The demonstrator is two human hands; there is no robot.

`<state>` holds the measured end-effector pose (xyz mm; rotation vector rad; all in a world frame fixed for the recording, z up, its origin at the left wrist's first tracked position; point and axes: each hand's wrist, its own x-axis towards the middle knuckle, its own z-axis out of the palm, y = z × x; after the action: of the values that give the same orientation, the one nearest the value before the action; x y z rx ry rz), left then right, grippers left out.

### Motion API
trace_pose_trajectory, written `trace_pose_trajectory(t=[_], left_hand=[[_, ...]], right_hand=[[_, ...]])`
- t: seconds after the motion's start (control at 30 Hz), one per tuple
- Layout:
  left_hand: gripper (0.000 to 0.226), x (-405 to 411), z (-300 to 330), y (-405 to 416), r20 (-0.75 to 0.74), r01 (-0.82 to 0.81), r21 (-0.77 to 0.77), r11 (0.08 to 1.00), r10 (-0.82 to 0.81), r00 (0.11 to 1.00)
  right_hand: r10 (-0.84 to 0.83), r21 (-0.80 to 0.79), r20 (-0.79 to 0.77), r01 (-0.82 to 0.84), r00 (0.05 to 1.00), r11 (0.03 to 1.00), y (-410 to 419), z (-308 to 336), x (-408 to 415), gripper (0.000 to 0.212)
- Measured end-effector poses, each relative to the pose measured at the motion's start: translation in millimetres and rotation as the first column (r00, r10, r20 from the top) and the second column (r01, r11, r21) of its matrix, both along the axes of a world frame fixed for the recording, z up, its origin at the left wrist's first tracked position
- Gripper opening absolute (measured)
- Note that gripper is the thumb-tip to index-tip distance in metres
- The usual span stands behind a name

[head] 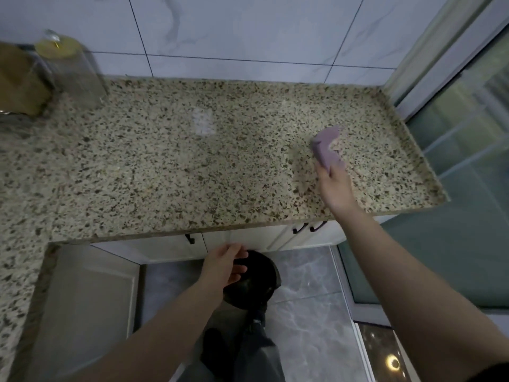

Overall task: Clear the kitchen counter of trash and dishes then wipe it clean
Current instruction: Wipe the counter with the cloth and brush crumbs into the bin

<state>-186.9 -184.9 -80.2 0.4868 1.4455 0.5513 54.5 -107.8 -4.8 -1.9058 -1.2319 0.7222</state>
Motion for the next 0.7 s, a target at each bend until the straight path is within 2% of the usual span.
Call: trace_pose_trajectory(t=[0.07, 0.13, 0.23, 0.3, 0.37, 0.47, 0.53, 0.6, 0.7], left_hand=[[0.021, -1, 4, 7, -0.016, 0.005, 0.044, 0.999, -0.005, 1.0], [0.022, 1, 3, 19, -0.047, -0.001, 0.106, 0.994, 0.006, 0.999], [0.022, 9, 0, 45, -0.15, 0.024, 0.26, 0.965, 0.016, 0.989], [0.02, 17, -6, 68, -0.245, 0.089, 0.389, 0.917, 0.01, 0.969], [0.015, 26, -15, 95, -0.398, 0.228, 0.499, 0.836, -0.013, 0.917], [0.01, 40, -26, 135, -0.566, 0.407, 0.6, 0.689, 0.006, 0.825], [0.017, 46, -35, 161, -0.687, 0.543, 0.59, 0.597, 0.017, 0.727], [0.028, 51, -45, 188, -0.831, 0.712, 0.484, 0.509, 0.013, 0.556], [0.041, 57, -54, 230, -0.936, 0.823, 0.313, 0.475, 0.009, 0.351]], right_hand=[[0.226, -0.181, 0.149, -0.198, 0.963, 0.963, 11, -41, 1, 0.044], [0.363, -0.32, 0.179, -0.295, 0.915, 0.901, 13, -84, -2, 0.052], [0.318, -0.206, 0.33, -0.261, 0.889, 0.943, 11, -118, -6, 0.053], [0.343, -0.184, 0.464, -0.289, 0.817, 0.939, 15, -122, -5, 0.058], [0.43, -0.259, 0.561, -0.343, 0.708, 0.903, 24, -130, 0, 0.063], [0.504, -0.367, 0.625, -0.346, 0.597, 0.864, 43, -142, 5, 0.067], [0.482, -0.375, 0.651, -0.303, 0.586, 0.876, 51, -145, 7, 0.067], [0.443, -0.342, 0.675, -0.281, 0.59, 0.897, 56, -146, 12, 0.067], [0.443, -0.308, 0.702, -0.324, 0.557, 0.895, 68, -146, 27, 0.068]])
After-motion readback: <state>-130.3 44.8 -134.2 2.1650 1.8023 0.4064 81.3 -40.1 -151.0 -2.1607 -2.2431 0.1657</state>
